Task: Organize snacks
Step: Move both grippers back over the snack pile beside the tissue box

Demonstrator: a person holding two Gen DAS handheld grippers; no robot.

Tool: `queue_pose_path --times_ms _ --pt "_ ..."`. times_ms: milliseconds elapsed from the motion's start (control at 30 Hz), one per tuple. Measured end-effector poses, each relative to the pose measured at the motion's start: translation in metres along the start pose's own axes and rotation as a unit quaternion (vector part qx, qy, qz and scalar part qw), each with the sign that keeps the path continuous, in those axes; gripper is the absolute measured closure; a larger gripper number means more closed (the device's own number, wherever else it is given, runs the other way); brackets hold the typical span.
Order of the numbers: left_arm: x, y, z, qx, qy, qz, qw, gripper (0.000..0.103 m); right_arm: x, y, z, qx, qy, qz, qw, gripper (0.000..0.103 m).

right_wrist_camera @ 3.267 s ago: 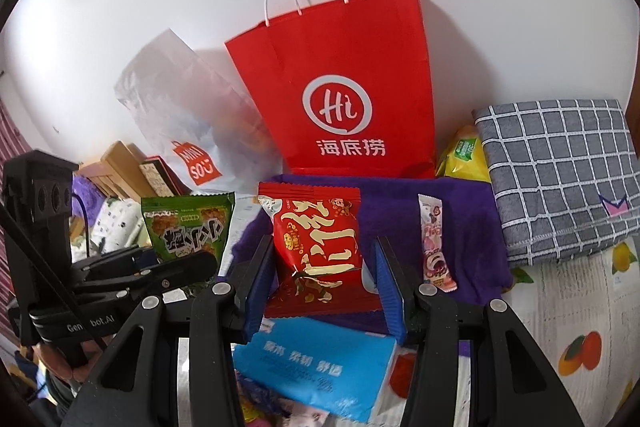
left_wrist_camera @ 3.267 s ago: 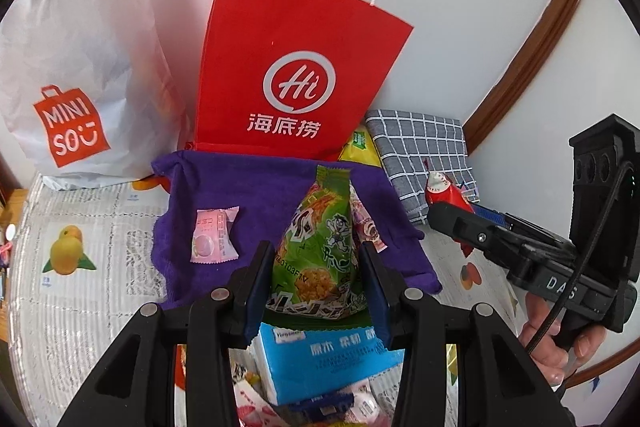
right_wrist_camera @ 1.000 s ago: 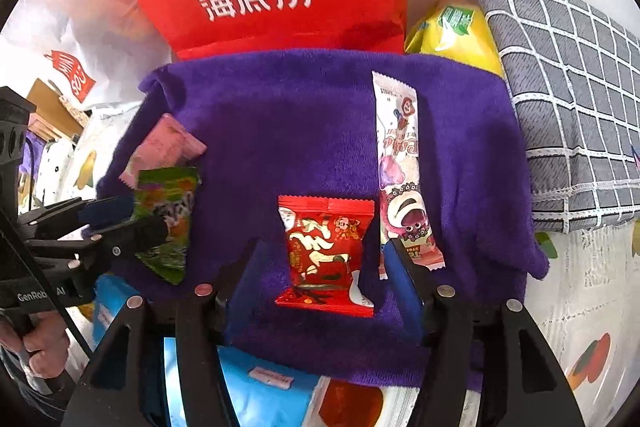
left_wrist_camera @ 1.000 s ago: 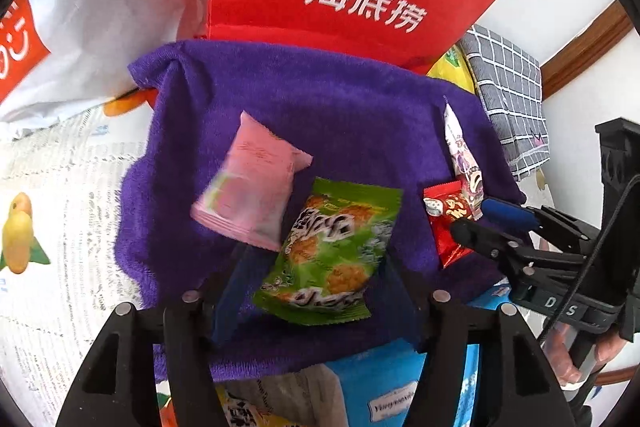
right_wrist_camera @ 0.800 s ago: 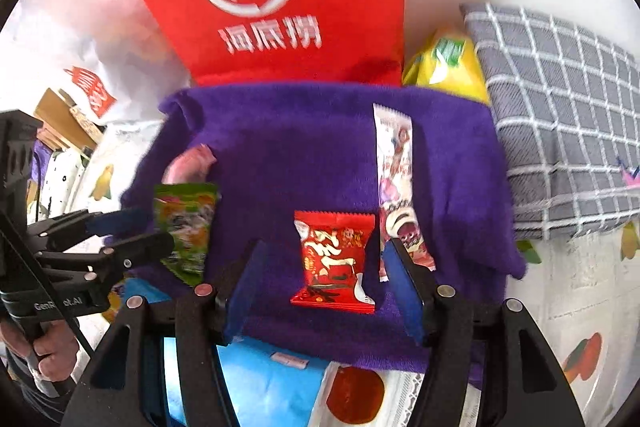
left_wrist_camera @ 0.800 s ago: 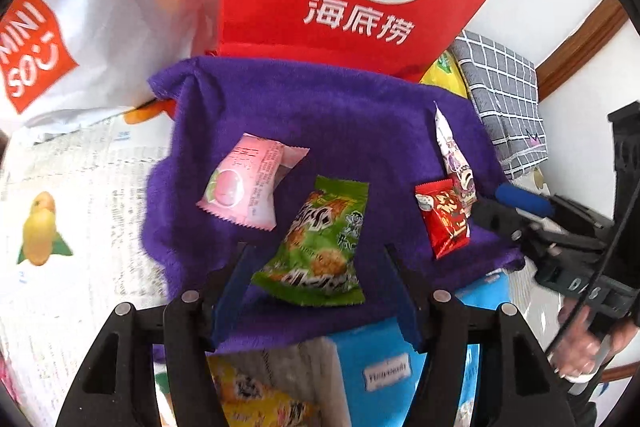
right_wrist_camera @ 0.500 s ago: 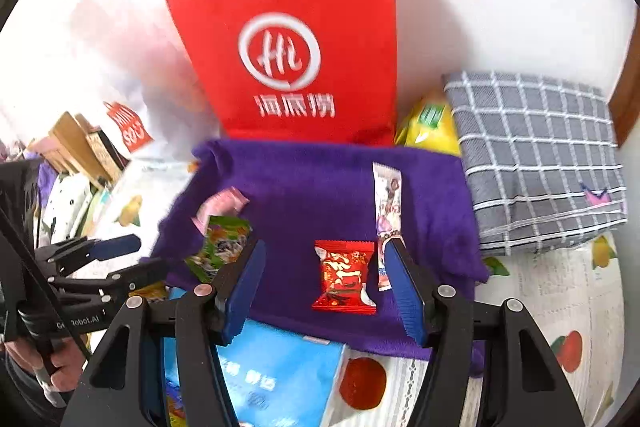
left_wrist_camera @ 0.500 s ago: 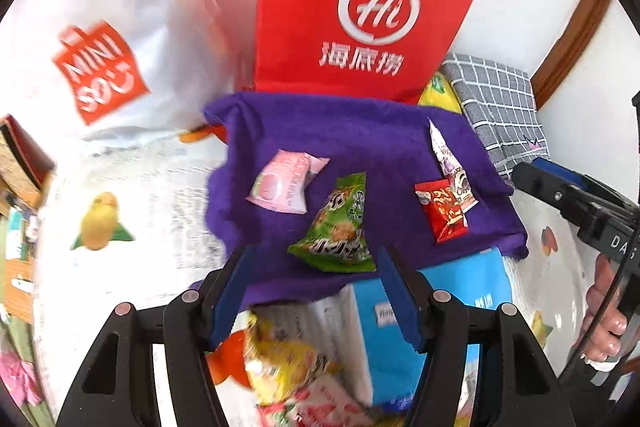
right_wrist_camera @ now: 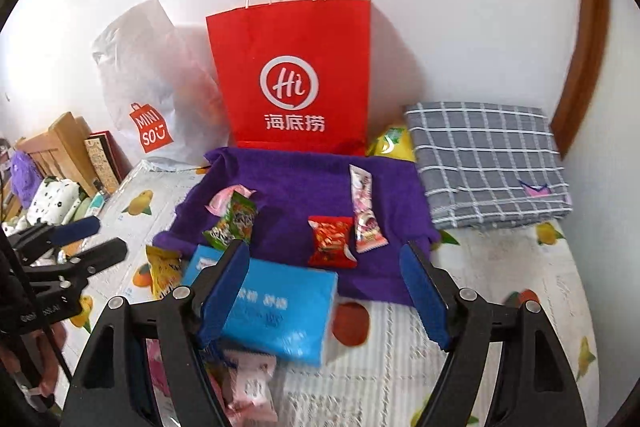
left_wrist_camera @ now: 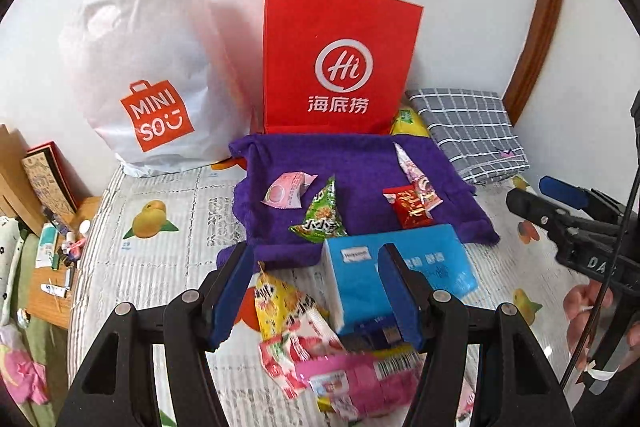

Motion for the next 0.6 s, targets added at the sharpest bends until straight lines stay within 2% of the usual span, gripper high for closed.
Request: queue_pose_path --times_ms 100,233,300,600 --pt "0.014 -0.007 -0.005 -0.003 0.009 -0.013 0.9999 0.041 0.007 -0.014 -0.005 -0.013 0.008 0.009 1.0 0.026" --pt "0.028 -0.019 -0.007 -0.014 0.011 -0.012 0.9998 0.041 0.017 -0.035 -0.012 -0.049 0.033 0.033 0.998 0.028" --pt "0.035 -0.025 -0.004 -0.019 0.018 -0.014 0.9996 0.041 0.02 -0.044 -0.014 -0.058 0.032 0.044 0.997 0.029" --pt "0.05 -0.055 0.018 0.005 0.025 0.009 0.9996 0.041 0.025 -0.094 -0.001 -0.039 0.033 0.076 0.996 0.029"
Point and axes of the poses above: each gripper's, at about its wrist camera, not at the fingertips, and x roughly against the way its jaws point, z to its left, y to its top, the point moved 4 cm from there along -x, roughly the way its jaws point, and after that the axes turned 12 degrees about -x, right-handed, at the moved point
